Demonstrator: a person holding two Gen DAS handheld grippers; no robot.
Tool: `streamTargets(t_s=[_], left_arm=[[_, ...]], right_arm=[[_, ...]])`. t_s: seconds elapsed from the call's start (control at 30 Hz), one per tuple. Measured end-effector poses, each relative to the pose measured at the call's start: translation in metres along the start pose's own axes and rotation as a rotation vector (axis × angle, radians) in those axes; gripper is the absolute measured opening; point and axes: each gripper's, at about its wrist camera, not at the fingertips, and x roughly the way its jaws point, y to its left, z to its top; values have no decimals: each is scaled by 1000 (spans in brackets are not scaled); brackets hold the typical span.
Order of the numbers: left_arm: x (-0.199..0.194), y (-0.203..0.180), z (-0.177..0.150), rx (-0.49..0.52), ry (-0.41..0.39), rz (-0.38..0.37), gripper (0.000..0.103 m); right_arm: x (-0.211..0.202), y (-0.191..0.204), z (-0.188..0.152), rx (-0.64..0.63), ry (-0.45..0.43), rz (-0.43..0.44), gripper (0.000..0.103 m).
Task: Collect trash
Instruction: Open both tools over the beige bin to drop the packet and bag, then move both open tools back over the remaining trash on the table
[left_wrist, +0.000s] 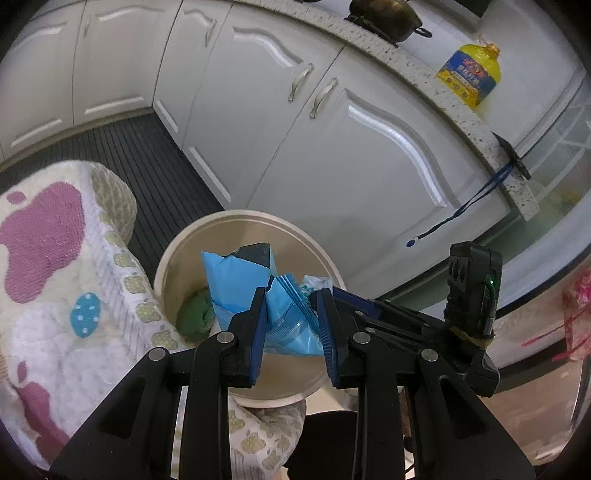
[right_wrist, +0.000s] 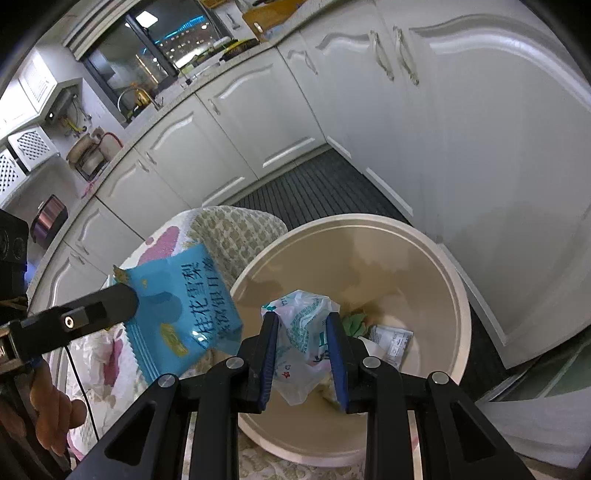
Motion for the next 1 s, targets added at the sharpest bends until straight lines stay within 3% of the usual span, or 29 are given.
streamTargets(t_s=[0.1, 0.17, 0.37, 1.0], left_arm=[[9, 4, 0, -8, 7, 9, 25], [12, 6, -1, -10, 11, 21, 30], [7, 12, -5, -19, 4, 47, 47], [-43, 26, -38, -29, -53, 189, 48]], right_arm=[[8, -3, 1, 19, 10, -5, 29], [13, -8, 1, 47, 19, -19, 46], [7, -7, 2, 60, 6, -23, 46], [-13, 33, -17, -18, -8, -108, 47]])
